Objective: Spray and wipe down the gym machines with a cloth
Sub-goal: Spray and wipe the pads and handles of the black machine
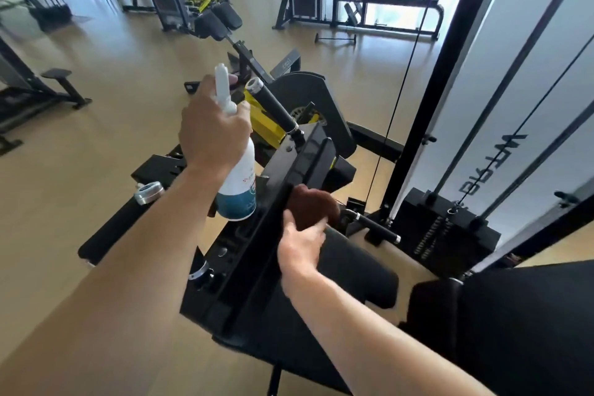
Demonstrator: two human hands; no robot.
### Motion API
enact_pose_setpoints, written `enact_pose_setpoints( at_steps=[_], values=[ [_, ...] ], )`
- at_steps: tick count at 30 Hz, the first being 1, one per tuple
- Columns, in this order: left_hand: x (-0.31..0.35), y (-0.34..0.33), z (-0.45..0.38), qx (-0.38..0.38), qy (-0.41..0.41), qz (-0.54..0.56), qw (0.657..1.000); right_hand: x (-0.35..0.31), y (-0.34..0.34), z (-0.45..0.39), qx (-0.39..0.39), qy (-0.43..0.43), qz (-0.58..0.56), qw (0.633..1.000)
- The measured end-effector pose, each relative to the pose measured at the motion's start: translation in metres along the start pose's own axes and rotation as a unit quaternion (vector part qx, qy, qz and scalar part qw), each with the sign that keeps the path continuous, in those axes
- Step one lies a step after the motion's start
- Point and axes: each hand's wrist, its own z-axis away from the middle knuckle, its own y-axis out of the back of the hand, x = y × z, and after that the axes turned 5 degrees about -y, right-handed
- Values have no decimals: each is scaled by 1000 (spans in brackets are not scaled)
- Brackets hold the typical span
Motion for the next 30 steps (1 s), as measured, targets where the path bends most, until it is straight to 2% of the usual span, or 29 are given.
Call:
enact_pose_setpoints(
  at_steps=[2, 4, 8, 14, 17, 20, 25, 30],
  values=[
    [1, -5, -4, 7, 9, 4, 1000, 30, 3, 29, -35, -18, -8, 999],
    [2, -13, -12, 7, 17, 5, 1000, 33, 4, 23, -50, -19, -11, 999],
    [3, -35, -34, -15, 23, 6, 1000, -10, -4, -23, -8, -1, 32, 999],
    [-17, -46, -61, -17, 79, 36, 996, -81, -10, -100, 61, 18, 6, 998],
    [-21, -51, -67, -19, 75, 29, 997, -119, -10, -148, 56, 9, -3, 998],
    [-21, -55, -68, -19, 57, 19, 998, -131, -6, -176, 16, 3, 15, 1000],
    [-18, -47, -64, -9, 71, 14, 997, -96, 11, -118, -18, 32, 12, 999],
    [-15, -45, -64, -9, 80, 12, 997, 0, 13, -12, -70, -15, 20, 997]
  ],
)
